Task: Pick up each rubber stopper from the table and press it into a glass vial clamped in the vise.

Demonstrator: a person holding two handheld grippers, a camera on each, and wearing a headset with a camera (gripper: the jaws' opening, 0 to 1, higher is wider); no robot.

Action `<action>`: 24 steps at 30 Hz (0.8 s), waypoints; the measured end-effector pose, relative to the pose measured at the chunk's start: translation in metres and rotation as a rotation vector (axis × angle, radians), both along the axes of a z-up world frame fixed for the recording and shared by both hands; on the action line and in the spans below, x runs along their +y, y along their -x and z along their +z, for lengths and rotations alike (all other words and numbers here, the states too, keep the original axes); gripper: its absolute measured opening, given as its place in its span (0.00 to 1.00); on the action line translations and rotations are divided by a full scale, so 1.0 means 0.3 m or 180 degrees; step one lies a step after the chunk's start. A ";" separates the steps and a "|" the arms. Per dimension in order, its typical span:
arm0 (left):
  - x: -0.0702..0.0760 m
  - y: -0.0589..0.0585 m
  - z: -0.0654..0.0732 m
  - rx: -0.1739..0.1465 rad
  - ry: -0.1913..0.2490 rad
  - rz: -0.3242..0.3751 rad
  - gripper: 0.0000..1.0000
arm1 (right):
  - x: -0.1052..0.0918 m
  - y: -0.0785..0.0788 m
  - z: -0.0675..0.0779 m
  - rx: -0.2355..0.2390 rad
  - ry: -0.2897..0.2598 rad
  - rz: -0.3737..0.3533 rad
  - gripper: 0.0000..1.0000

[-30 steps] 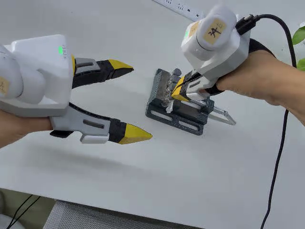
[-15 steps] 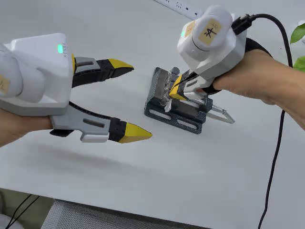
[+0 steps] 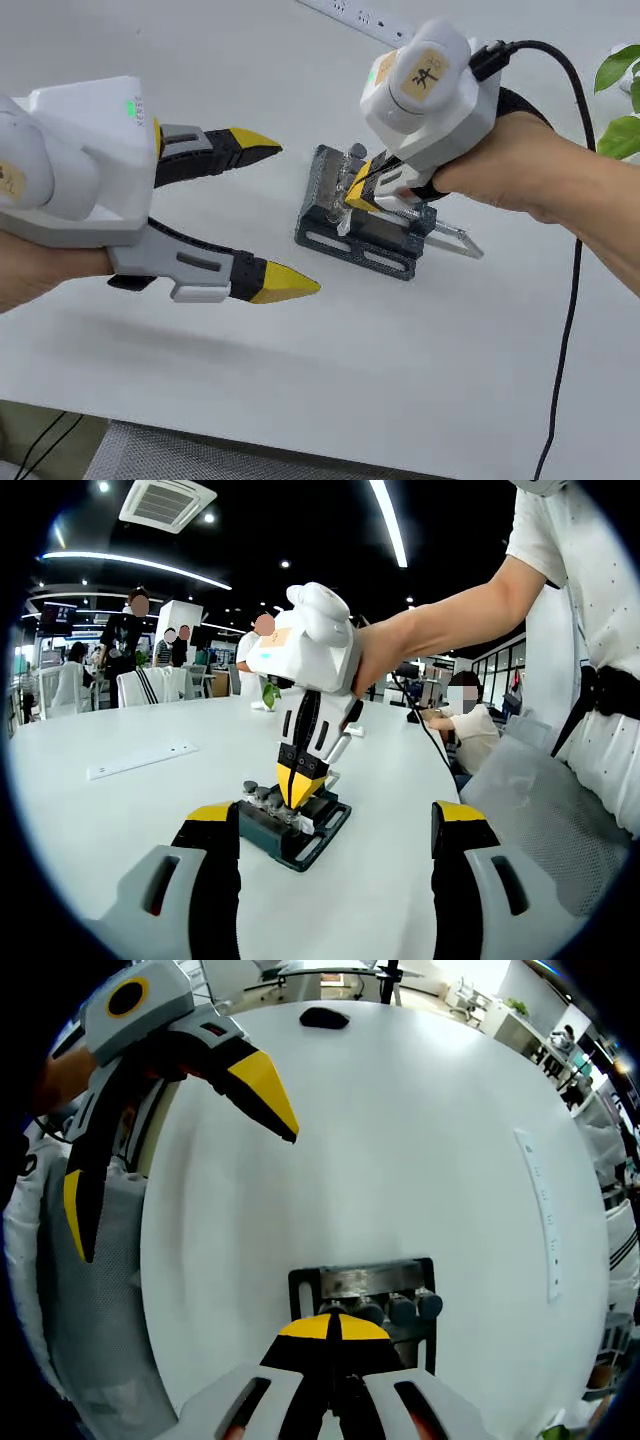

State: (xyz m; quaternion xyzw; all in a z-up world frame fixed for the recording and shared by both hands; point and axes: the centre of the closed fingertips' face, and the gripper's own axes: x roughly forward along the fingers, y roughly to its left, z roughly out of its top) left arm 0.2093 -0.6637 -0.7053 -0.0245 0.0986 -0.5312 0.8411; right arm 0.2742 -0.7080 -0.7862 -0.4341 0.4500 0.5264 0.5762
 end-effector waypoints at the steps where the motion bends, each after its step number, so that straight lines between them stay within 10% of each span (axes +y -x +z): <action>1: 0.002 -0.001 0.001 -0.0004 -0.0009 0.0008 0.77 | 0.000 -0.005 0.001 -0.0005 -0.0039 -0.0086 0.00; 3: 0.006 -0.001 0.004 0.0001 -0.0010 0.0019 0.77 | 0.001 -0.015 0.004 -0.0099 -0.0098 0.0158 0.00; 24: 0.018 0.020 0.022 -0.0005 -0.0168 0.0018 0.78 | -0.008 -0.018 0.022 -0.0047 -0.0508 -0.0274 0.00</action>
